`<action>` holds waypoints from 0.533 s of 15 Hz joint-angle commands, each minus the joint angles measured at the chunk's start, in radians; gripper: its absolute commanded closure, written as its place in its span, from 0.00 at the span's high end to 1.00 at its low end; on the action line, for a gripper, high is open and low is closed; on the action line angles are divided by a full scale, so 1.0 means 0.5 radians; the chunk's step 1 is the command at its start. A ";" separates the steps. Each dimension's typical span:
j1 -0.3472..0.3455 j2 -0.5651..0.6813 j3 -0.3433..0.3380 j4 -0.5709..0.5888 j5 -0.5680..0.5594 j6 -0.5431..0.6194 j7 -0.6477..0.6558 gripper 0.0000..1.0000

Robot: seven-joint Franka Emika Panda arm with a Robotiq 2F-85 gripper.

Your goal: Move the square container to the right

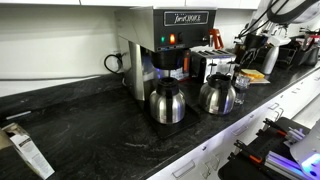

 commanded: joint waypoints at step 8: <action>-0.067 0.192 0.113 0.006 -0.035 0.045 0.054 1.00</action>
